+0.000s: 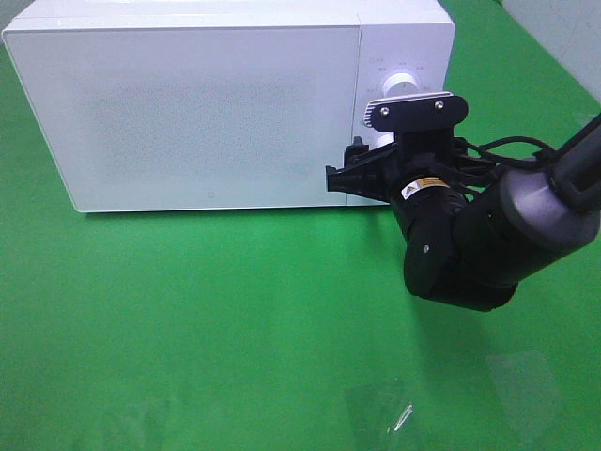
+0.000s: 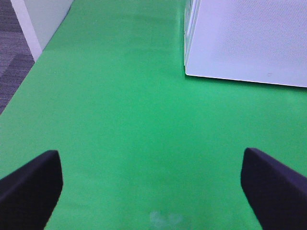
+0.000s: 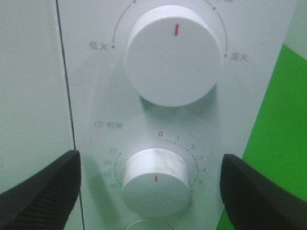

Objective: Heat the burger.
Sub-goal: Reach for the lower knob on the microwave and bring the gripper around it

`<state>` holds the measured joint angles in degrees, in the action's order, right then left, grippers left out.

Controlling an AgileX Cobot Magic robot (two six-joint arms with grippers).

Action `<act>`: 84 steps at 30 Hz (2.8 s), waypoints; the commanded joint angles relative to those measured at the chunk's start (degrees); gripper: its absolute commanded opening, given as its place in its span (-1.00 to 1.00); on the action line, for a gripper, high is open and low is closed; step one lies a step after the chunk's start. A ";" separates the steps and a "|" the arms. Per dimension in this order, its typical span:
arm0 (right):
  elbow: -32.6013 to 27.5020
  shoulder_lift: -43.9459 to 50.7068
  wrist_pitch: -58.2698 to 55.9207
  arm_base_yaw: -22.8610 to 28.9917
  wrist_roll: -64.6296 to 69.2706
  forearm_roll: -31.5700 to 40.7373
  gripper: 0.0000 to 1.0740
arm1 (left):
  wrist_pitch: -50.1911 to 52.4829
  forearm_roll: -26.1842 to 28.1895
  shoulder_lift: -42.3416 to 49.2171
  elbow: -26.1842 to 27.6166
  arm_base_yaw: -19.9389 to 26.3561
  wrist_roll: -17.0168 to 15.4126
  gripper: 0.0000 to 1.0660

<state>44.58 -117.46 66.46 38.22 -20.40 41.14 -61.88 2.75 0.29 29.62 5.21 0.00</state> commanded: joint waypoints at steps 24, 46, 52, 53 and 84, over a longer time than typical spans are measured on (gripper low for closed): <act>3.27 -0.52 0.00 -2.01 0.69 -1.89 0.42 | 0.80 0.11 0.34 -0.06 0.11 0.00 0.79; 3.32 -1.03 -2.29 -2.01 6.65 -6.42 -1.00 | 0.80 0.11 0.34 -0.06 0.11 0.00 0.79; 3.32 -0.86 -0.74 -2.01 23.84 -9.51 -1.00 | 0.80 0.11 0.34 -0.06 0.11 0.00 0.79; 3.32 -0.86 0.80 -2.01 35.81 -11.06 -1.00 | 0.80 0.11 0.34 -0.06 0.11 0.00 0.79; 3.32 -0.86 3.32 -2.18 101.81 -10.14 -0.87 | 0.80 0.11 0.34 -0.06 0.11 0.00 0.79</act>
<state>45.32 -119.29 65.95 36.21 82.62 36.96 -61.88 2.75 0.29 29.62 5.21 0.00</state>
